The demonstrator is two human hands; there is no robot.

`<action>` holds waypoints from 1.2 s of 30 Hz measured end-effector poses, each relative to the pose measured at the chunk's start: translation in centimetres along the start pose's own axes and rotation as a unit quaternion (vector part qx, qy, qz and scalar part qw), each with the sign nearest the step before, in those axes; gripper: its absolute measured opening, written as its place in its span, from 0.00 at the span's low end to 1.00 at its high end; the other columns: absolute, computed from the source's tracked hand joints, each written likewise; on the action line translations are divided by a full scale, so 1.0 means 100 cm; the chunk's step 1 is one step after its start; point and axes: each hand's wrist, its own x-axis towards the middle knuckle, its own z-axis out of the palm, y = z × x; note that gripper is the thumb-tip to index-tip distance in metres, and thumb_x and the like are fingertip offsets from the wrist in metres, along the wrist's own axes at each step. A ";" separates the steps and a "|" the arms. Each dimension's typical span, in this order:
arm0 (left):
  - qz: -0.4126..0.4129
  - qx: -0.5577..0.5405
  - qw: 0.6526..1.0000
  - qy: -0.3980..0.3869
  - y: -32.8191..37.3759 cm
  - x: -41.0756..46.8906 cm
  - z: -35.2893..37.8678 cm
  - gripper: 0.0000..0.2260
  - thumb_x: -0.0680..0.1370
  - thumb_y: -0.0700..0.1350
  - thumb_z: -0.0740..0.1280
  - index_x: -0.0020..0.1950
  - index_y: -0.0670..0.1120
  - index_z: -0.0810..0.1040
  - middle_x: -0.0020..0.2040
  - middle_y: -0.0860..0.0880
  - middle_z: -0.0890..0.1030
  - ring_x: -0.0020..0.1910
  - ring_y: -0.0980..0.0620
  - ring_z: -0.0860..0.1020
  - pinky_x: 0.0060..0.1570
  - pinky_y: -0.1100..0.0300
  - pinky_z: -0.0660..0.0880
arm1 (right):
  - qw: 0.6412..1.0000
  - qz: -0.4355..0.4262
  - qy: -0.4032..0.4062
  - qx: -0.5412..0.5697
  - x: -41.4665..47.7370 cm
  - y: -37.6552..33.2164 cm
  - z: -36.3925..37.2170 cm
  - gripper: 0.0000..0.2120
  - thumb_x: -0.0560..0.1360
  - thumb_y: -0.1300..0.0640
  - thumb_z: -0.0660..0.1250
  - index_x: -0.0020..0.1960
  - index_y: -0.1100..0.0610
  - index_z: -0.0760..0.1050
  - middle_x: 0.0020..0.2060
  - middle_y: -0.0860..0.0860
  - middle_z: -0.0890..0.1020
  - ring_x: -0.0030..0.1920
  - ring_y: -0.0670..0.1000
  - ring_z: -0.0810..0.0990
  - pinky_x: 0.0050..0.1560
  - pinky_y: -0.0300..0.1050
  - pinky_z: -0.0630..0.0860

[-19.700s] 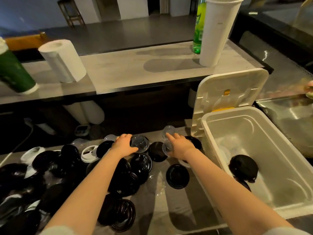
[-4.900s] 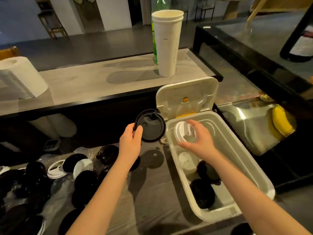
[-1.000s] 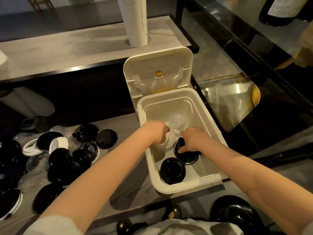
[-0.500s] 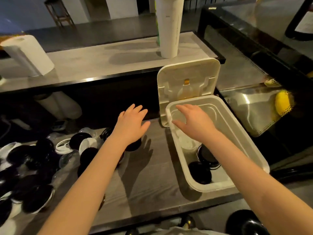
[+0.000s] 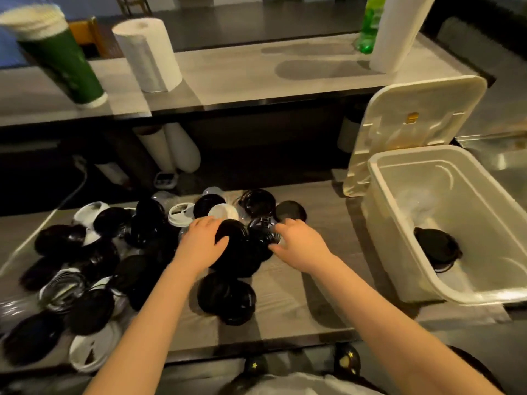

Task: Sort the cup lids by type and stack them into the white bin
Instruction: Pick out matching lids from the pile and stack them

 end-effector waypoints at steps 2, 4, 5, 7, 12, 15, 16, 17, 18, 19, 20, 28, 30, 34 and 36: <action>-0.015 -0.009 1.000 -0.011 -0.025 -0.004 0.011 0.25 0.79 0.52 0.61 0.73 0.44 0.64 0.73 0.45 0.64 0.72 0.44 0.60 0.69 0.51 0.61 | 1.000 0.011 -0.014 0.000 0.007 -0.013 0.022 0.24 0.76 0.48 0.64 0.69 0.54 0.66 0.64 0.54 0.72 0.64 0.56 0.69 0.57 0.53 0.74; -0.026 -0.018 0.999 -0.023 -0.046 -0.006 0.019 0.25 0.78 0.52 0.62 0.73 0.44 0.63 0.72 0.46 0.64 0.71 0.43 0.60 0.69 0.52 0.62 | 0.999 0.024 -0.021 -0.006 0.016 -0.026 0.042 0.29 0.74 0.47 0.67 0.71 0.53 0.63 0.66 0.54 0.68 0.65 0.57 0.67 0.57 0.53 0.73; -0.028 -0.024 0.999 -0.029 -0.054 -0.006 0.022 0.25 0.78 0.52 0.62 0.73 0.45 0.63 0.72 0.46 0.64 0.71 0.44 0.60 0.68 0.52 0.62 | 0.999 0.030 -0.026 -0.014 0.021 -0.030 0.050 0.32 0.73 0.46 0.68 0.72 0.53 0.61 0.66 0.54 0.66 0.66 0.57 0.65 0.58 0.53 0.73; -0.021 -0.038 0.999 -0.032 -0.062 -0.005 0.027 0.26 0.78 0.52 0.62 0.74 0.45 0.62 0.72 0.46 0.64 0.70 0.44 0.60 0.68 0.52 0.62 | 0.997 0.047 -0.043 -0.038 0.029 -0.036 0.062 0.36 0.70 0.43 0.70 0.72 0.52 0.60 0.66 0.54 0.63 0.68 0.58 0.62 0.59 0.55 0.74; 0.002 -0.078 0.996 -0.037 -0.070 0.005 0.027 0.26 0.78 0.51 0.62 0.73 0.45 0.62 0.71 0.47 0.63 0.71 0.45 0.59 0.69 0.52 0.62 | 0.996 0.088 -0.001 -0.019 0.041 -0.045 0.080 0.28 0.71 0.47 0.70 0.67 0.55 0.66 0.62 0.54 0.67 0.64 0.56 0.67 0.57 0.51 0.74; 0.024 -0.098 0.995 -0.019 -0.071 0.009 0.023 0.25 0.78 0.51 0.63 0.72 0.45 0.63 0.70 0.47 0.65 0.70 0.45 0.60 0.68 0.53 0.62 | 0.994 0.101 0.027 0.035 0.043 -0.044 0.079 0.23 0.74 0.49 0.68 0.65 0.56 0.70 0.58 0.52 0.73 0.61 0.54 0.72 0.53 0.49 0.75; 0.033 -0.112 0.993 -0.011 -0.070 0.011 0.022 0.24 0.78 0.50 0.63 0.72 0.45 0.64 0.70 0.47 0.65 0.70 0.46 0.60 0.69 0.53 0.62 | 0.993 0.102 0.029 0.058 0.043 -0.043 0.074 0.20 0.74 0.50 0.68 0.63 0.57 0.72 0.56 0.52 0.75 0.58 0.54 0.74 0.49 0.47 0.74; 0.039 -0.134 0.990 -0.002 -0.069 0.012 0.020 0.23 0.78 0.50 0.63 0.72 0.45 0.65 0.70 0.47 0.66 0.70 0.47 0.61 0.69 0.54 0.61 | 0.991 0.101 0.034 0.082 0.043 -0.042 0.069 0.17 0.74 0.51 0.69 0.60 0.58 0.74 0.53 0.52 0.76 0.54 0.54 0.76 0.45 0.45 0.72; 0.044 -0.167 0.985 0.006 -0.067 0.013 0.017 0.23 0.78 0.49 0.63 0.72 0.45 0.66 0.69 0.48 0.67 0.70 0.48 0.62 0.69 0.55 0.62 | 0.988 0.099 0.045 0.107 0.043 -0.042 0.062 0.15 0.74 0.52 0.69 0.57 0.58 0.75 0.50 0.52 0.77 0.50 0.54 0.77 0.42 0.43 0.70; 0.047 -0.207 0.977 0.014 -0.063 0.014 0.012 0.22 0.79 0.49 0.63 0.71 0.45 0.67 0.69 0.48 0.68 0.69 0.49 0.64 0.68 0.56 0.63 | 0.984 0.097 0.060 0.138 0.043 -0.041 0.054 0.14 0.74 0.52 0.70 0.54 0.59 0.76 0.46 0.51 0.77 0.47 0.53 0.77 0.42 0.42 0.69; 0.048 -0.254 0.966 0.020 -0.059 0.015 0.006 0.21 0.79 0.49 0.63 0.71 0.45 0.68 0.67 0.49 0.70 0.67 0.50 0.67 0.65 0.58 0.65 | 0.977 0.096 0.070 0.176 0.044 -0.043 0.044 0.13 0.74 0.53 0.70 0.54 0.58 0.76 0.44 0.50 0.76 0.44 0.50 0.76 0.41 0.40 0.70; 0.097 -0.472 0.872 0.088 -0.037 0.002 -0.030 0.05 0.79 0.41 0.62 0.52 0.49 0.75 0.46 0.53 0.79 0.46 0.60 0.77 0.44 0.73 0.72 | 0.949 0.024 0.104 0.297 0.051 -0.076 -0.002 0.09 0.76 0.54 0.67 0.56 0.51 0.76 0.38 0.41 0.77 0.37 0.37 0.73 0.39 0.27 0.68; 0.075 -0.464 0.874 0.123 -0.040 0.002 -0.031 0.03 0.79 0.41 0.62 0.50 0.45 0.75 0.43 0.51 0.78 0.43 0.59 0.75 0.42 0.73 0.71 | 0.947 0.032 0.108 0.301 0.055 -0.069 0.001 0.13 0.77 0.56 0.66 0.61 0.54 0.76 0.42 0.43 0.78 0.39 0.38 0.74 0.43 0.29 0.70; 0.004 -0.460 0.874 0.156 -0.052 0.002 -0.025 0.02 0.79 0.42 0.62 0.51 0.45 0.73 0.45 0.51 0.77 0.44 0.56 0.75 0.43 0.66 0.71 | 0.964 0.108 0.120 0.211 0.057 -0.033 0.024 0.19 0.76 0.56 0.67 0.66 0.55 0.72 0.55 0.53 0.76 0.48 0.47 0.76 0.51 0.42 0.74; -0.028 -0.466 0.868 0.169 -0.060 0.002 -0.020 0.02 0.79 0.42 0.62 0.52 0.46 0.73 0.45 0.52 0.76 0.46 0.56 0.75 0.44 0.66 0.72 | 0.981 0.131 0.074 0.122 0.053 -0.021 0.041 0.27 0.74 0.51 0.69 0.70 0.53 0.67 0.62 0.55 0.71 0.58 0.54 0.74 0.55 0.46 0.73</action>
